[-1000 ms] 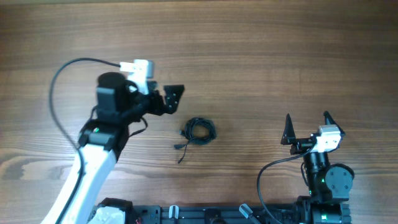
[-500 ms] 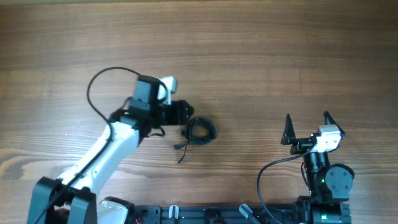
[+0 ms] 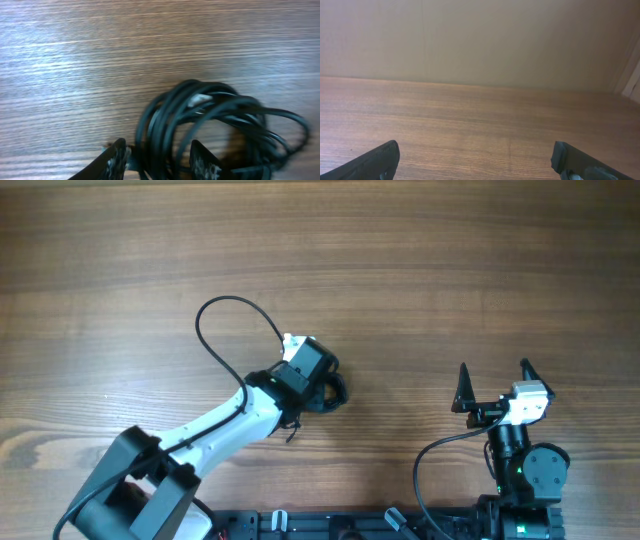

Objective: Untangle cables
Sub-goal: 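Move the left gripper over the black cable coil and lower, then grasp the black cable coil with the left gripper and lift, then reach the right gripper to the coil held by the left gripper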

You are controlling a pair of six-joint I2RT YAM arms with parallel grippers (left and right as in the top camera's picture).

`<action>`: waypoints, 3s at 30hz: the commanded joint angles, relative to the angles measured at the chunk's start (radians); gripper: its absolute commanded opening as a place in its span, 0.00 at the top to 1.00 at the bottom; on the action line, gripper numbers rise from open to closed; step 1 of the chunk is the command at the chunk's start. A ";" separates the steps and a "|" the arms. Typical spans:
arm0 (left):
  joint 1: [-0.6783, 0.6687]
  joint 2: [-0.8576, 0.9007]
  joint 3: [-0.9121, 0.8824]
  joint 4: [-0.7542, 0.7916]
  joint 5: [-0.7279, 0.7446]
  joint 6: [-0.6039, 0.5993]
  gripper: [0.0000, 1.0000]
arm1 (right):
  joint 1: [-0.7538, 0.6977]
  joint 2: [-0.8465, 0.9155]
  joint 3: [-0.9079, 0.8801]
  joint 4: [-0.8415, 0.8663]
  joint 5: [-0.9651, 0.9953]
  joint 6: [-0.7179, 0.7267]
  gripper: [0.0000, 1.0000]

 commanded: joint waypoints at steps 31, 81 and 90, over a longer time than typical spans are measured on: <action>0.009 0.076 0.032 0.007 -0.086 -0.257 0.96 | 0.005 -0.010 -0.001 0.006 0.014 -0.005 0.00; 0.065 -0.225 0.199 -0.089 0.232 -0.566 0.96 | 0.100 0.927 0.129 0.871 -0.914 1.322 0.17; 0.064 -0.225 0.199 -0.126 0.232 -0.521 0.96 | 0.280 1.315 0.407 0.827 -0.780 0.971 0.28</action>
